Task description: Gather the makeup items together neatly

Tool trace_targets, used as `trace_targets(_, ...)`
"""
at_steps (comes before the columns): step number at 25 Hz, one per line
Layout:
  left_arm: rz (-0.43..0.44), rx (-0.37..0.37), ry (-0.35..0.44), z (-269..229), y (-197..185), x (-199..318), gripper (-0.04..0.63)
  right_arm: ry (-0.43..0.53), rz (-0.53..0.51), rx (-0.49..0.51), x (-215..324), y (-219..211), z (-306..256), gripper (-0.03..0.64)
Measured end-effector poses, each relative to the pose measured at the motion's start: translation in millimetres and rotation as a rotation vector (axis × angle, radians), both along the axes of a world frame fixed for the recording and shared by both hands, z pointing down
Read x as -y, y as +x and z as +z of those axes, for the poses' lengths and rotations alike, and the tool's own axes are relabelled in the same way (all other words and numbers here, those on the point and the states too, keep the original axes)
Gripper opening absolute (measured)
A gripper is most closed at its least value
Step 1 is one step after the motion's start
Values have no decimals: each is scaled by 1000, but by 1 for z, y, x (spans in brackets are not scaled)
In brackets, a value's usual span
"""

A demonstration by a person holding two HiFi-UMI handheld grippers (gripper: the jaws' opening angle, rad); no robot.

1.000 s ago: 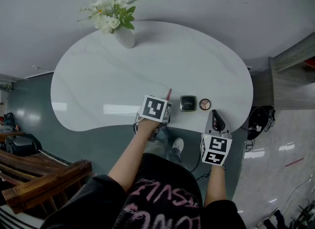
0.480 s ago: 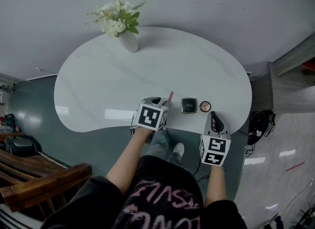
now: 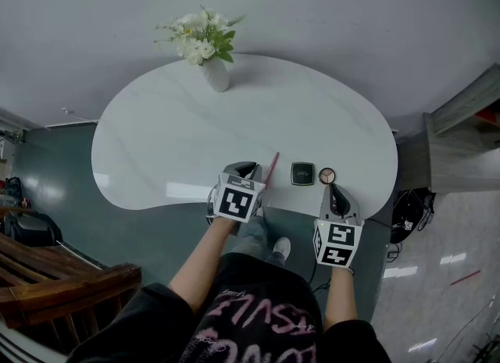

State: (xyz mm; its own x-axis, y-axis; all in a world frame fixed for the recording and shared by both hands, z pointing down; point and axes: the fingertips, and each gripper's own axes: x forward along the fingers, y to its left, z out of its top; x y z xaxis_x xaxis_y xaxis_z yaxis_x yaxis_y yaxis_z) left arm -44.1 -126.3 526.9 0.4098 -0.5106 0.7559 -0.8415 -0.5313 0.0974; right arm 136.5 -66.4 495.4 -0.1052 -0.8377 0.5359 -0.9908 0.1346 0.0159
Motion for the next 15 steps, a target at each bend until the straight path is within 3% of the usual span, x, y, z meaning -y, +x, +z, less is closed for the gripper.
trace_targets(15, 5, -61, 304, -58, -10, -11, 13, 88, -70, 49, -5, -30, -33, 63)
